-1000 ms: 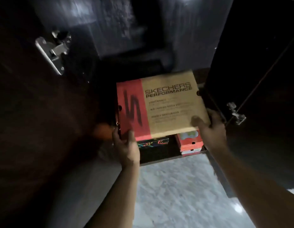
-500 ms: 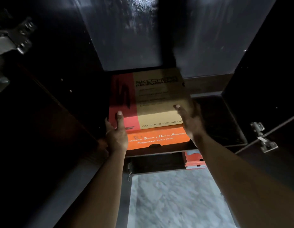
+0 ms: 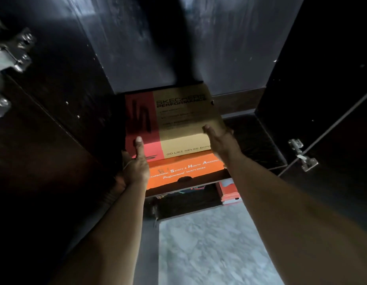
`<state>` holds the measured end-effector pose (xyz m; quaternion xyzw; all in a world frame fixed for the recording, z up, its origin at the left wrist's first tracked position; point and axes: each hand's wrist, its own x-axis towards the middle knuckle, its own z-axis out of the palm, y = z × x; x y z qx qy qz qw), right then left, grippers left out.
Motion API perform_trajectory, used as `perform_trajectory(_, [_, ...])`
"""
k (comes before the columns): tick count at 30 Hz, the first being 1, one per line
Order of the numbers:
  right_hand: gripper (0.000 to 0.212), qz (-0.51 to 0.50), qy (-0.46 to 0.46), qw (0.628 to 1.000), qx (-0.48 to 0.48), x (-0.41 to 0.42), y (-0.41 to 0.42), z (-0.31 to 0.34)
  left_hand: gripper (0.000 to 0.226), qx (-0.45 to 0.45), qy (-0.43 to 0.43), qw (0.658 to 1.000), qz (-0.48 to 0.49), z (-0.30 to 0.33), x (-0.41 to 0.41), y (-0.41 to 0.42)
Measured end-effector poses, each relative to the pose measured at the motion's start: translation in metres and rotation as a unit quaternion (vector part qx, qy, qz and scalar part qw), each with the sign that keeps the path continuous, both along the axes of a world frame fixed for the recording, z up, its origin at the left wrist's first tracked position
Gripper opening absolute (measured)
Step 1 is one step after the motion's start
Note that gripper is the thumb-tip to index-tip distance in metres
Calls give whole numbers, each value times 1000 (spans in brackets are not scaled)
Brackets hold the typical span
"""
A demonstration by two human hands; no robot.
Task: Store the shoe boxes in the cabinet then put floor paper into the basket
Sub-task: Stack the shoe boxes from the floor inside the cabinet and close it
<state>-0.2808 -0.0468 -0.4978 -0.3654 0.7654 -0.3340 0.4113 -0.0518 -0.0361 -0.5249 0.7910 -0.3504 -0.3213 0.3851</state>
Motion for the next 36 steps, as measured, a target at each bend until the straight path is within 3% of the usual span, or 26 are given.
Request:
perform_trajectory(5, [97, -105, 27, 994, -11, -5, 63, -11, 74, -79, 16, 993, 89, 14, -27, 43])
perform_trajectory(7, [99, -107, 8, 994, 26, -13, 118, -36, 68, -56, 0, 998, 28, -4, -49, 78])
perform_trajectory(10, [108, -80, 14, 985, 149, -49, 215, -91, 90, 116, 26, 982, -149, -81, -79, 145])
perform_trajectory(12, [100, -88, 24, 968, 236, -82, 290, -123, 87, 254, -15, 931, -263, -125, -112, 195])
perform_trajectory(15, [104, -174, -17, 936, 305, -139, 405, -160, 50, 368, -32, 842, -394, -155, -182, 280])
perform_trajectory(18, [107, -277, -44, 902, 329, -207, 511, -195, 63, 436, -40, 751, -494, -180, -258, 355])
perform_trajectory(19, [107, -307, -53, 890, 333, -230, 544, -204, 57, 455, -42, 725, -515, -182, -286, 376])
perform_trajectory(22, [102, -397, -69, 851, 335, -296, 629, -225, 24, 458, -48, 673, -579, -186, -371, 429])
perform_trajectory(26, [92, -477, -79, 815, 319, -378, 712, -259, 24, 432, -80, 626, -644, -224, -482, 477])
perform_trajectory(32, [86, -553, -103, 777, 282, -469, 788, -379, 60, 406, -126, 600, -678, -375, -612, 509])
perform_trajectory(34, [99, -568, -112, 771, 265, -489, 802, -433, 76, 367, -128, 592, -706, -428, -647, 516])
perform_trajectory(36, [128, -565, -119, 780, 241, -497, 816, -502, 90, 309, -136, 589, -734, -478, -665, 527])
